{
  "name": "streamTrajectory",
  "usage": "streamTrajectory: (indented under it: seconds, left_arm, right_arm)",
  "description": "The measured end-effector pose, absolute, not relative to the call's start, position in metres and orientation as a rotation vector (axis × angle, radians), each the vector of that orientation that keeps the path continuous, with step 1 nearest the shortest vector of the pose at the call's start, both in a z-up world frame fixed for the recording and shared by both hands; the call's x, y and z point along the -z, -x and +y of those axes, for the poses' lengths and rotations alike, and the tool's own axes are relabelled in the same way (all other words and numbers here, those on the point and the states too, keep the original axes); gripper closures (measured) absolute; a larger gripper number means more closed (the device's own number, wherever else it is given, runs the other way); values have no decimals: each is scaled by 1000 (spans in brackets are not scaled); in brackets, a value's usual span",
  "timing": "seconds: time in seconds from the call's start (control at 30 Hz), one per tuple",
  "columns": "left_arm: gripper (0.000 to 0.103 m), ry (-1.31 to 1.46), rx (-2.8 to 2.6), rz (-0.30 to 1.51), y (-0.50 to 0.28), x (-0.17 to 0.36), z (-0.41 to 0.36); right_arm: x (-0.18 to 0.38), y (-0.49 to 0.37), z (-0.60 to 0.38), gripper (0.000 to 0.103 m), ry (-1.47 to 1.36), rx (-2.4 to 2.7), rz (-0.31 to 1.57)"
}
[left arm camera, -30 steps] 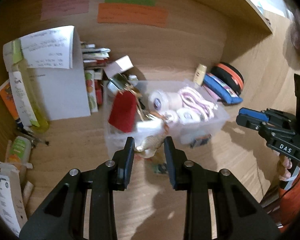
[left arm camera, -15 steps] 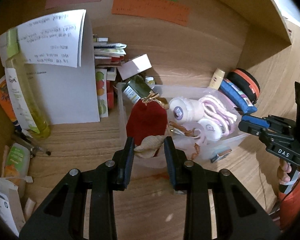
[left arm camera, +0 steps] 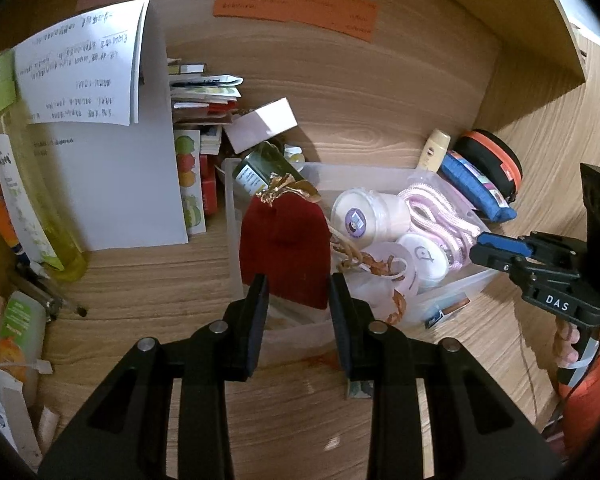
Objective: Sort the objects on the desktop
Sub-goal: 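Grasp seashell with left gripper while right gripper carries hair tie over box, then open left gripper dropping seashell while right gripper releases hair tie into box, then grasp white dotted tile with left gripper while right gripper grasps beige eraser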
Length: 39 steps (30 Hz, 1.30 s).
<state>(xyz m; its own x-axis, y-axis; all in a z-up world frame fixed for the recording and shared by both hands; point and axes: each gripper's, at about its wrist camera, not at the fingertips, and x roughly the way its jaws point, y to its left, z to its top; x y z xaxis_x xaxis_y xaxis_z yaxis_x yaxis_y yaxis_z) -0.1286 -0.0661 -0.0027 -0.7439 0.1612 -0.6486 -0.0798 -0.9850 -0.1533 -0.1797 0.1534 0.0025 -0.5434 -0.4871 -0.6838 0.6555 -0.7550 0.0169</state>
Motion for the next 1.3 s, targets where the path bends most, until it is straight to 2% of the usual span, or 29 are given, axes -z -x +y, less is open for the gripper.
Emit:
streamTrajectory:
  seconds: [0.13, 0.23, 0.3, 0.4, 0.5, 0.6, 0.73, 0.8, 0.87, 0.93, 1.13, 1.3]
  left_arm:
    - [72, 1066, -2811, -176, 127, 2, -66]
    - [65, 1062, -2811, -177, 124, 0, -65]
    - [65, 1056, -2809, -178, 121, -2, -65]
    - [63, 1040, -2814, -176, 116, -5, -64]
    - [52, 1019, -2823, -178, 110, -10, -64]
    - [46, 998, -2837, -161, 104, -14, -63]
    - [30, 975, -2855, -150, 96, -17, -61]
    - [27, 975, -2861, -136, 92, -17, -58]
    - [23, 984, -2858, -126, 89, -16, -56]
    - [15, 999, -2858, -117, 86, -14, -54]
    - [10, 1061, -2850, -119, 78, -2, -51]
    - [9, 1139, -2813, -115, 74, 15, -47]
  right_arm:
    - [-3, 178, 152, 82, -903, 2294, 339]
    - [-5, 174, 151, 82, -895, 2295, 358]
    - [-6, 173, 152, 81, -895, 2292, 356]
    - [-8, 173, 155, 74, -900, 2301, 341]
    - [-10, 170, 160, 71, -904, 2304, 318]
    - [-12, 165, 164, 65, -905, 2305, 312]
    - [-14, 153, 167, 56, -892, 2303, 323]
    - [-16, 147, 169, 51, -884, 2301, 327]
    - [-16, 139, 170, 41, -877, 2297, 328]
    - [-16, 132, 172, 39, -869, 2292, 334]
    - [-7, 111, 172, 37, -884, 2242, 361]
    - [11, 97, 166, 37, -920, 2184, 383]
